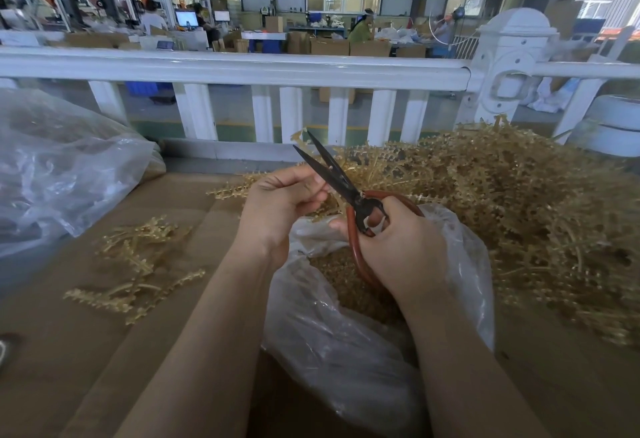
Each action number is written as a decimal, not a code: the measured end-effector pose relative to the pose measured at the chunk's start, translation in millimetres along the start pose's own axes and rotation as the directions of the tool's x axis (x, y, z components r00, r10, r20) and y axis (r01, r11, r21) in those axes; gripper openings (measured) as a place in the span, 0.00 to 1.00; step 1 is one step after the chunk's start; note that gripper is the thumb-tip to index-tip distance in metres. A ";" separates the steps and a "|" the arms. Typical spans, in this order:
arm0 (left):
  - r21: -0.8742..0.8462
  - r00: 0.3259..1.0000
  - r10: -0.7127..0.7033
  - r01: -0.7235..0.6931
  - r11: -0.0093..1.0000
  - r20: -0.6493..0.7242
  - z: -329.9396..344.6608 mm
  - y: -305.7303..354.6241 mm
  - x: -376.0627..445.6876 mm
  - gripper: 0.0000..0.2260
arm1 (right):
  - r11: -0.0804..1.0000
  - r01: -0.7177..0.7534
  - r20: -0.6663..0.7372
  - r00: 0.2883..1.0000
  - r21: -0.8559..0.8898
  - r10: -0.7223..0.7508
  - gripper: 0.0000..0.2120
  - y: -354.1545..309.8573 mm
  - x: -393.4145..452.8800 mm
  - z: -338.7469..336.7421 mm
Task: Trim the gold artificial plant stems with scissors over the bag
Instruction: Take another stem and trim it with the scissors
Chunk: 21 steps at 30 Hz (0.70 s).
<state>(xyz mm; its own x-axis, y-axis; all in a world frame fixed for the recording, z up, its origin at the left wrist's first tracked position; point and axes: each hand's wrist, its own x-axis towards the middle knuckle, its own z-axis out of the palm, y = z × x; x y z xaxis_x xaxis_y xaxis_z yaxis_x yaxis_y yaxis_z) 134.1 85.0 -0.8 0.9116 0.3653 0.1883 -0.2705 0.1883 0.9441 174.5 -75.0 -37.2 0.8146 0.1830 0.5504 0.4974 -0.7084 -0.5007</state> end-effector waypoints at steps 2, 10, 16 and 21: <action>-0.016 1.000 -0.008 0.008 1.000 0.012 -0.4 -0.7 -0.2 0.08 | 0.999 0.008 -0.002 1.000 0.031 -0.008 0.26 -0.4 -1.0 -0.3; -0.054 1.000 -0.021 0.022 0.998 0.012 -1.5 -0.2 -0.7 0.08 | 1.000 0.001 0.014 1.000 0.031 -0.001 0.26 1.4 0.7 0.4; -0.061 0.998 -0.054 0.054 0.997 -0.009 -1.2 -0.1 0.2 0.04 | 0.998 0.006 0.012 1.000 0.062 -0.007 0.26 2.4 1.2 1.0; -0.077 0.985 -0.168 0.164 0.983 -0.037 -0.7 -3.0 -1.1 0.06 | 0.985 -0.031 0.035 0.999 0.167 0.025 0.23 3.3 0.2 4.4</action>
<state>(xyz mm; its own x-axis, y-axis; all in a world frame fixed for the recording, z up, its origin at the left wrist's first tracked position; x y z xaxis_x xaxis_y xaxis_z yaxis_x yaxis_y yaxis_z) 133.7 84.7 -4.1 0.9321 0.3617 0.0174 -0.1400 0.3157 0.9385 177.6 -74.3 -41.7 0.8368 0.1892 0.5137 0.5152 -0.5895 -0.6221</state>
